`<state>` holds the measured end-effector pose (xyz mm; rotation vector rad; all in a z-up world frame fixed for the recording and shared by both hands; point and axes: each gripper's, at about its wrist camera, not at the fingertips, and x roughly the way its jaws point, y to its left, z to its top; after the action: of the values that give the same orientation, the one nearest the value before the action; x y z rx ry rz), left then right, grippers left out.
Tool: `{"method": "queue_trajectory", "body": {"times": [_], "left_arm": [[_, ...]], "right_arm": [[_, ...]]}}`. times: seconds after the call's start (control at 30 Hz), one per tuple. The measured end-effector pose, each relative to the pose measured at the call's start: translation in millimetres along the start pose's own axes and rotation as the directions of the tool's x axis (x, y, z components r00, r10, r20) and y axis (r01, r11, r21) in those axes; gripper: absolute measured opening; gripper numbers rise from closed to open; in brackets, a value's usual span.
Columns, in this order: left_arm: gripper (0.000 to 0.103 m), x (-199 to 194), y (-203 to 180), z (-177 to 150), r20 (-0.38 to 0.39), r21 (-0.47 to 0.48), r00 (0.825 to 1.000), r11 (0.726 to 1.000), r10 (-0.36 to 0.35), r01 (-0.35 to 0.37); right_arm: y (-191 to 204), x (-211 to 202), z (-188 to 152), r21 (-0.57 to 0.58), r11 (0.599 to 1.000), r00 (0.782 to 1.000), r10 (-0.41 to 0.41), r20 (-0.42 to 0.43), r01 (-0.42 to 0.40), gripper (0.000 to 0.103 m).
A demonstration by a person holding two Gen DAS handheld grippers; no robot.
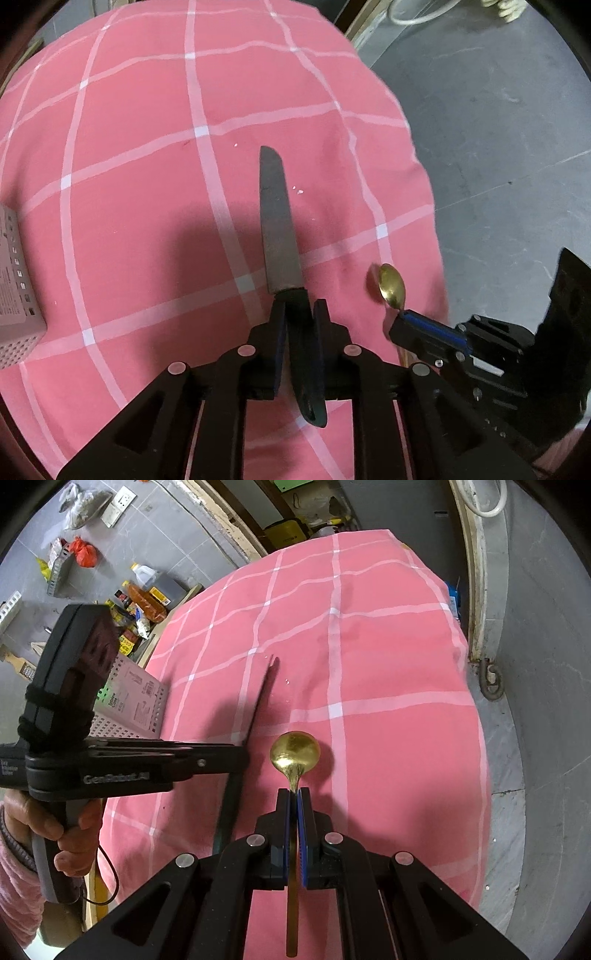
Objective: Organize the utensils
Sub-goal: 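Lift the knife with the left tool while the right tool lifts the gold spoon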
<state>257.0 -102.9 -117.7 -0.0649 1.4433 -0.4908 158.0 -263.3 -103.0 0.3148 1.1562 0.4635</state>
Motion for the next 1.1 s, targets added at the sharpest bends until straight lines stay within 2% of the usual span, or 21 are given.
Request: {"method": "queue_trajectory", "body": {"times": [0.2, 0.47, 0.53, 0.67, 0.77, 1.0, 1.1], "left_arm": [[0.013, 0.9, -1.0, -0.3, -0.026, 0.019, 0.998, 0.999, 0.048, -0.048], [0.015, -0.6, -15.4, -8.4, -0.001, 0.092, 0.978, 0.974, 0.207, -0.206], [0.015, -2.3, -13.0, -11.0, 0.012, 0.082, 0.971, 0.968, 0.237, -0.237], [0.015, -16.5, 0.2, -15.4, 0.036, 0.038, 0.971, 0.971, 0.236, -0.238], [0.012, -28.9, 7.1, -15.0, 0.089, 0.014, 0.955, 0.958, 0.284, -0.287], [0.012, -21.9, 28.7, -15.3, 0.042, -0.041, 0.979, 0.980, 0.198, -0.197], [0.012, -25.8, 27.5, -17.7, 0.075, -0.031, 0.977, 0.980, 0.197, -0.195]], "right_arm": [[-2.1, -0.7, 0.2, 0.004, 1.000, 1.000, 0.006, -0.001, -0.006, 0.004], [-6.4, -0.9, -1.8, 0.024, 0.999, 1.000, 0.024, -0.002, -0.024, 0.004], [-6.1, -1.9, -1.4, 0.022, 0.999, 1.000, 0.028, -0.003, -0.028, 0.004], [-4.5, -1.0, -0.2, 0.017, 0.999, 0.999, 0.033, -0.006, -0.033, 0.004], [-1.6, 1.5, 1.5, 0.011, 0.999, 0.999, 0.037, -0.010, -0.037, 0.004], [4.8, 5.7, 4.8, -0.011, 0.999, 0.999, 0.047, -0.019, -0.047, 0.004], [4.1, 5.4, 4.8, -0.012, 0.999, 0.999, 0.046, -0.022, -0.046, 0.004]]}}
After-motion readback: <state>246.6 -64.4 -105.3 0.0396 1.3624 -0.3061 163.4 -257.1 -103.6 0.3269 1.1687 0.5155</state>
